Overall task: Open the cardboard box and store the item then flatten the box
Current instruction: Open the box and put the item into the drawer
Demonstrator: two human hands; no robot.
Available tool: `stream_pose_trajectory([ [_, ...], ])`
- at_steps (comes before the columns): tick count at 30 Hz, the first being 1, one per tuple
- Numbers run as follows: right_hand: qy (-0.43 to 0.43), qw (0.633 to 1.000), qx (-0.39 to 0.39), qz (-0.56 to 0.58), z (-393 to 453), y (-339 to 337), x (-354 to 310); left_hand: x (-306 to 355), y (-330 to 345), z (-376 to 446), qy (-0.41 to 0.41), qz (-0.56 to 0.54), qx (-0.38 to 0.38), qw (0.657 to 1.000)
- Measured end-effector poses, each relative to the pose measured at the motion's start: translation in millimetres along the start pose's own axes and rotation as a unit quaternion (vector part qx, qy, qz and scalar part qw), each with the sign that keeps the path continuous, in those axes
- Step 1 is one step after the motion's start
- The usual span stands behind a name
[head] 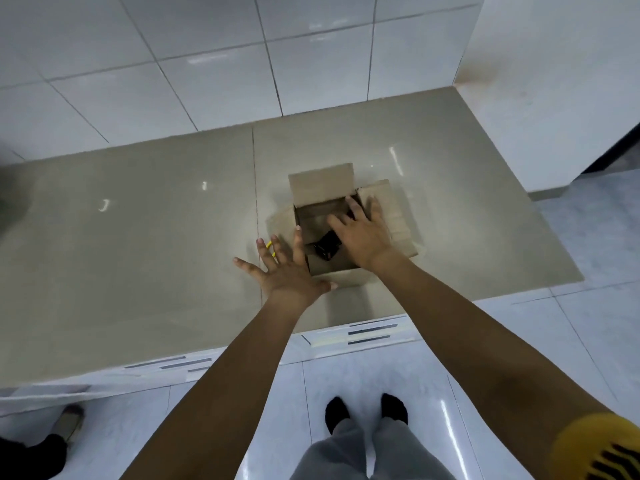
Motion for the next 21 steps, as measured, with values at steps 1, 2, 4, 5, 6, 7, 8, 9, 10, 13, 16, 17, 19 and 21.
stream_pose_trajectory([
  [1, 0.003, 1.0, -0.002, 0.002, 0, -1, 0, 0, 0, 0, 0.0, -0.001, 0.001, 1.0],
  [2, 0.008, 1.0, 0.0, 0.002, 0, -3, 0, 0, 0, 0, 0.001, -0.002, 0.003, 1.0],
  [4, 0.021, 0.999, 0.027, 0.018, -2, -11, 2, 0, -1, 0, 0.005, 0.002, 0.008, 1.0],
  [5, 0.036, 0.997, 0.047, 0.041, -4, -19, 4, 0, -1, 0, 0.006, 0.0, 0.009, 1.0],
  [6, 0.053, 0.993, 0.076, 0.071, -7, -29, 7, -1, -1, 1, 0.006, -0.005, 0.009, 1.0],
  [7, 0.065, 0.987, 0.112, 0.096, -12, -40, 8, -1, 0, 1, 0.006, -0.012, 0.009, 1.0],
  [8, 0.067, 0.981, 0.146, 0.112, -18, -51, 8, -2, 1, 0, 0.006, -0.019, 0.011, 1.0],
  [9, 0.06, 0.975, 0.173, 0.127, -24, -60, 6, -2, 1, 0, 0.005, -0.026, 0.013, 1.0],
  [10, 0.053, 0.969, 0.191, 0.148, -32, -68, 4, -1, 2, 0, 0.004, -0.033, 0.013, 0.999],
  [13, 0.058, 0.947, 0.218, 0.228, -55, -81, 6, 5, 1, 4, -0.006, -0.047, 0.015, 0.999],
  [16, 0.077, 0.934, 0.252, 0.239, -86, -82, 13, 18, -9, 7, -0.021, -0.11, 0.056, 0.992],
  [17, 0.086, 0.934, 0.26, 0.232, -99, -78, 15, 21, -13, 7, -0.028, -0.162, 0.083, 0.983],
  [19, 0.1, 0.935, 0.266, 0.211, -125, -67, 20, 27, -18, -1, -0.029, -0.292, 0.128, 0.947],
  [21, 0.104, 0.942, 0.258, 0.189, -149, -53, 23, 24, -21, -18, -0.04, -0.427, 0.171, 0.887],
])
Point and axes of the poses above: each hand's wrist, its own z-axis towards the middle knuckle, its own y-axis out of the palm, x = y × z, the point moved 10 cm from there along z, towards the middle knuckle, and after that the axes turned 11 degrees about x, right-handed, at the moved point
